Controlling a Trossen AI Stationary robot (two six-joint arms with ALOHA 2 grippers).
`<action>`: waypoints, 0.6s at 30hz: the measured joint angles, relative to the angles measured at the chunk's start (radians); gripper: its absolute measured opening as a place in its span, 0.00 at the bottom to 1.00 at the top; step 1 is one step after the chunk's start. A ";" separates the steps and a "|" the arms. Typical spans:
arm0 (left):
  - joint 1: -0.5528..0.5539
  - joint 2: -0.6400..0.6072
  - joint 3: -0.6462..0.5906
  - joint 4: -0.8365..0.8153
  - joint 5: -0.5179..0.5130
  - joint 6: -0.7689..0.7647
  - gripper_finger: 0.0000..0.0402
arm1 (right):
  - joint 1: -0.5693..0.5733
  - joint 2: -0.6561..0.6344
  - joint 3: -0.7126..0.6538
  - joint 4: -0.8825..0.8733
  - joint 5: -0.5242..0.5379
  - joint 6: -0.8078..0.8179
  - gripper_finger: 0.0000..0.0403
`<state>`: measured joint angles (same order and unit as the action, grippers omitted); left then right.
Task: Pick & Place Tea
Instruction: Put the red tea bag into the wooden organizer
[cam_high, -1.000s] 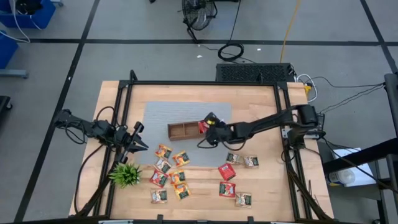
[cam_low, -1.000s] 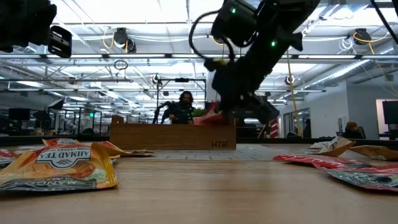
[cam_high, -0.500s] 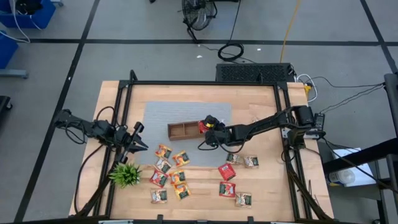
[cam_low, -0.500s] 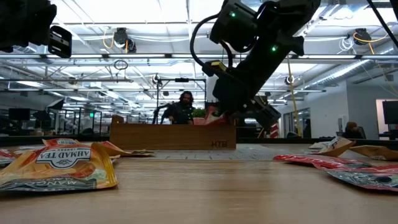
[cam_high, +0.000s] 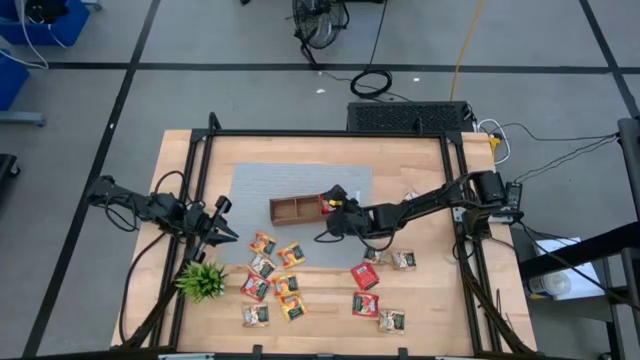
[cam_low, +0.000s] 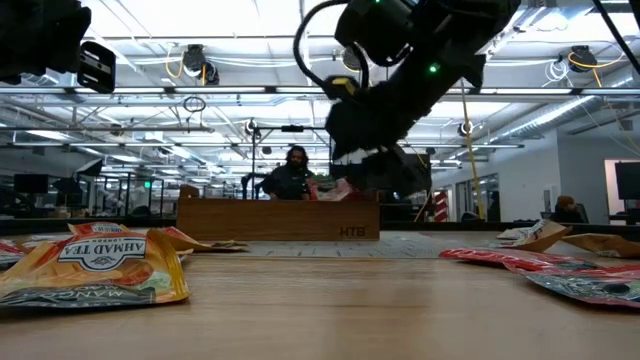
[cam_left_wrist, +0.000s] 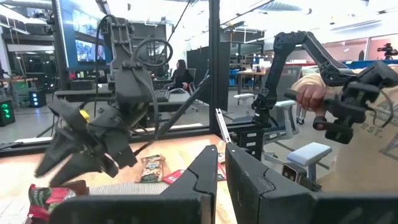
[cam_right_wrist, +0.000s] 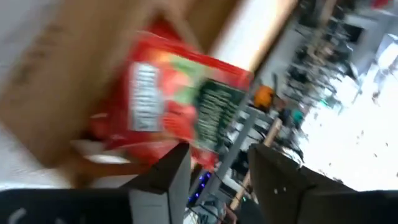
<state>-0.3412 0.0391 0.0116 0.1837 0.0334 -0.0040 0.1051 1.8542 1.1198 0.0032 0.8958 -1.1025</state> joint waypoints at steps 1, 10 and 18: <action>0.000 0.000 0.000 0.000 0.000 0.000 0.09 | 0.000 0.000 0.000 0.038 0.026 0.003 0.40; 0.000 0.000 0.000 0.000 0.000 0.000 0.09 | 0.002 -0.095 0.000 0.098 -0.008 0.256 0.43; 0.000 0.000 0.000 0.000 0.000 0.000 0.09 | -0.041 -0.214 0.000 -0.151 -0.546 0.785 0.14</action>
<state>-0.3412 0.0387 0.0116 0.1834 0.0335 -0.0040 0.0639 1.6402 1.1198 -0.1480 0.3494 -0.3171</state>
